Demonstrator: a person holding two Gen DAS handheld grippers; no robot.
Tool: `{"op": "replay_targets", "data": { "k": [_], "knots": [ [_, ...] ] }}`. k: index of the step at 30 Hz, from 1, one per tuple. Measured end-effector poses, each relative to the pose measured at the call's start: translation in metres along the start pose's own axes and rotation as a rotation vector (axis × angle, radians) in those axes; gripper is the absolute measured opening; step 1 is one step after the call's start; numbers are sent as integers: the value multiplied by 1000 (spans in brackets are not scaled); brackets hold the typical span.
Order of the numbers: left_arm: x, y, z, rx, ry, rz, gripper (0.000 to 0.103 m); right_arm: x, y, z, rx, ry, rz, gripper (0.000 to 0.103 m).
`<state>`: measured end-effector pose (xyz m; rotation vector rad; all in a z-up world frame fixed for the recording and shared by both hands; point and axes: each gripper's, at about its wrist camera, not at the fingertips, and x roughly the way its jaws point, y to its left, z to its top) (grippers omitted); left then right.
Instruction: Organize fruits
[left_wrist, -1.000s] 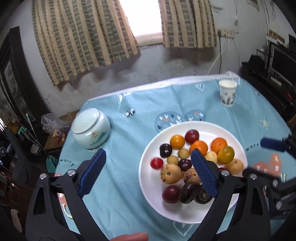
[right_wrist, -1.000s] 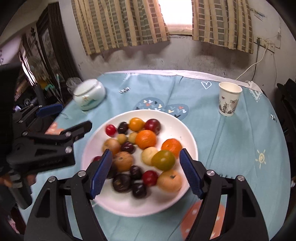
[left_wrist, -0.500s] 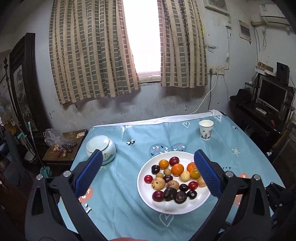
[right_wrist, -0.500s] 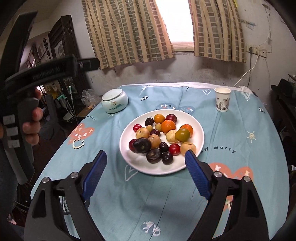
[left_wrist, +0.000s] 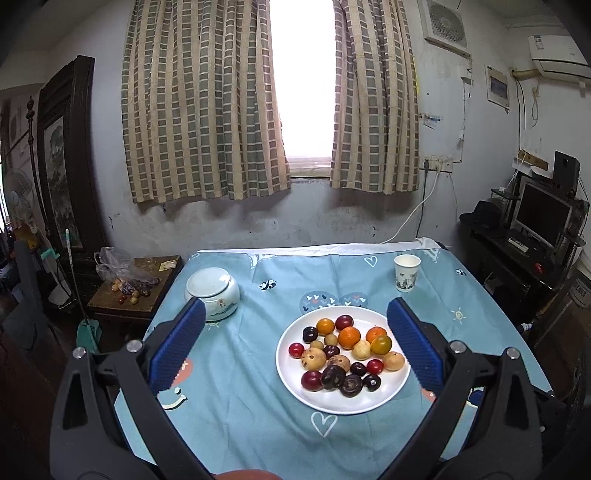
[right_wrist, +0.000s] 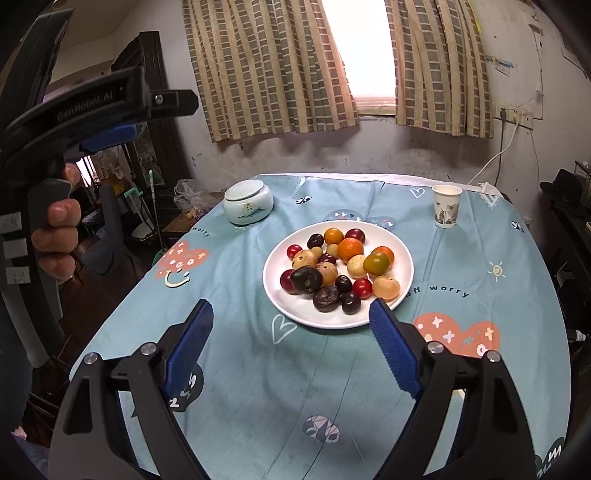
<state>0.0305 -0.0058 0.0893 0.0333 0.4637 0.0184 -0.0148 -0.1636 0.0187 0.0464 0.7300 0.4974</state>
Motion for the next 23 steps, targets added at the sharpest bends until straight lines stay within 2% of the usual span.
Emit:
{"op": "replay_targets", "data": {
  "k": [23],
  "knots": [
    [-15,3,-1,-12,2,62,100,-2,1,-12,-8,20,13,88]
  ]
}}
